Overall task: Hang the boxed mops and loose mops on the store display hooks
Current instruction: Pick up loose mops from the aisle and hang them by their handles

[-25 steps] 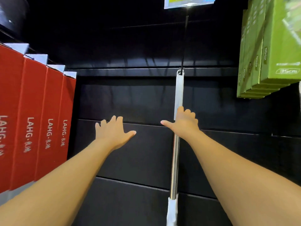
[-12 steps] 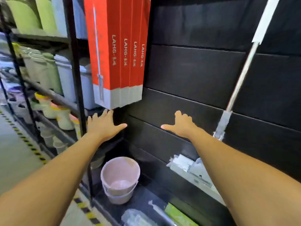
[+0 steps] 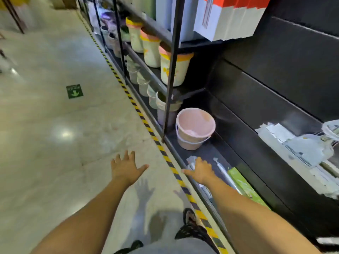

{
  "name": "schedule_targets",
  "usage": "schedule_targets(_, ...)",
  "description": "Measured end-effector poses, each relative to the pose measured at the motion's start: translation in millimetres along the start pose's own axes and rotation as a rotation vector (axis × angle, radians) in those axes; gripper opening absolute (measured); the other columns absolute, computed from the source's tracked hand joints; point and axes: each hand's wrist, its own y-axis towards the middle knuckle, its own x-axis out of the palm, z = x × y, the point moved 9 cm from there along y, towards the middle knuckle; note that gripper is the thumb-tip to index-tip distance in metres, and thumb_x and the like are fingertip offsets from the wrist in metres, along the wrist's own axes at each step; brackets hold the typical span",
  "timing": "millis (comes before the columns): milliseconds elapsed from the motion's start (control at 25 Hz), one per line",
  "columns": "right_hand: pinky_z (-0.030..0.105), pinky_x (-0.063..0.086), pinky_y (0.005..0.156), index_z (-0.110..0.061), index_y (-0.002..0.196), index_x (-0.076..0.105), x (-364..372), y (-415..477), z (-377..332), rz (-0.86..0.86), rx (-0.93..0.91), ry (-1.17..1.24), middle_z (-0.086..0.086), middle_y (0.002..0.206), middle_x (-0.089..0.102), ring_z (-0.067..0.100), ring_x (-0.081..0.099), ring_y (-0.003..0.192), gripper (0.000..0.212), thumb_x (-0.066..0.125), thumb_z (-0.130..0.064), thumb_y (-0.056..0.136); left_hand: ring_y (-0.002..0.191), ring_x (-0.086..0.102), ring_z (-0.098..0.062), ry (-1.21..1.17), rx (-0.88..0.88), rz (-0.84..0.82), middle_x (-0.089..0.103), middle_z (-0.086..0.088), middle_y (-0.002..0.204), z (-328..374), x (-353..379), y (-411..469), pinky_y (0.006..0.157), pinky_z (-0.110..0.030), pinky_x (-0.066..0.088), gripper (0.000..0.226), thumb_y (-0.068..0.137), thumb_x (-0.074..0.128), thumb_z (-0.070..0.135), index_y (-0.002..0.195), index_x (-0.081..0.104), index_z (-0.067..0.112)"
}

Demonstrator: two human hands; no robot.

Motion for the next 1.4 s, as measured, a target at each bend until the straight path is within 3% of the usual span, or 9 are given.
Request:
schedule_targets(240, 0.044, 0.04, 0.101, -0.006, 0.147, 0.023, 101.0, 4.0, -29.1, -0.225, -0.146, -0.194, 0.019, 0.144, 0.038, 0.037, 0.036, 0.132, 0.096, 0.053, -0.069, 0.083, 0.149, 0.009, -0.038, -0.051, -0.258, -0.177, 0.002, -0.008, 0.165, -62.5, 102.8, -61.8, 0.12, -0.051, 0.011, 0.087, 0.09, 0.031, 0.074, 0.156, 0.011, 0.021)
schedule_targets(440, 0.042, 0.042, 0.099, -0.008, 0.147, 0.023, 126.2, 16.6, -55.8, -0.34, -0.313, -0.315, 0.016, 0.14, 0.04, 0.034, 0.037, 0.13, 0.09, 0.055, -0.065, 0.085, 0.15, 0.005, -0.036, -0.078, -0.452, -0.121, 0.001, -0.009, 0.165, -70.7, 123.6, -88.5, 0.12, -0.051, 0.007, 0.085, 0.091, 0.027, 0.073, 0.156, 0.01, 0.021)
schedule_targets(680, 0.039, 0.04, 0.094, -0.008, 0.147, 0.023, 139.6, 15.1, -111.3, -0.412, -0.666, -0.551, 0.017, 0.137, 0.042, 0.034, 0.037, 0.127, 0.083, 0.05, -0.061, 0.09, 0.15, 0.003, -0.038, -0.175, -0.785, -0.075, 0.0, -0.015, 0.164, -73.2, 140.2, -145.2, 0.12, -0.051, 0.007, 0.083, 0.093, 0.027, 0.069, 0.156, 0.008, 0.019)
schedule_targets(880, 0.041, 0.042, 0.096, -0.006, 0.141, 0.029, 171.0, -13.1, -136.3, -0.553, -0.875, -0.667, 0.018, 0.134, 0.044, 0.035, 0.039, 0.125, 0.076, 0.052, -0.058, 0.091, 0.15, 0.004, -0.037, -0.363, -1.105, -0.053, 0.001, -0.016, 0.164, -48.1, 178.6, -221.2, 0.12, -0.05, 0.008, 0.08, 0.094, 0.029, 0.067, 0.156, 0.01, 0.02)
schedule_targets(1120, 0.039, 0.041, 0.098, -0.008, 0.143, 0.028, 221.8, -65.7, -138.2, -0.666, -1.058, -0.823, 0.016, 0.137, 0.044, 0.034, 0.039, 0.127, 0.079, 0.051, -0.061, 0.09, 0.15, 0.002, -0.038, -0.515, -1.37, -0.042, -0.002, -0.016, 0.164, -34.6, 213.1, -298.1, 0.121, -0.051, 0.005, 0.079, 0.095, 0.03, 0.065, 0.157, 0.009, 0.02)
schedule_targets(1400, 0.039, 0.039, 0.099, -0.009, 0.141, 0.031, 276.1, -121.0, -192.6, -0.691, -1.147, -0.873, 0.016, 0.136, 0.045, 0.033, 0.039, 0.128, 0.076, 0.05, -0.061, 0.089, 0.15, -0.003, -0.037, -0.551, -1.452, -0.026, -0.009, -0.016, 0.163, -95.5, 216.1, -341.8, 0.121, -0.05, 0.002, 0.081, 0.095, 0.029, 0.066, 0.157, 0.002, 0.02)
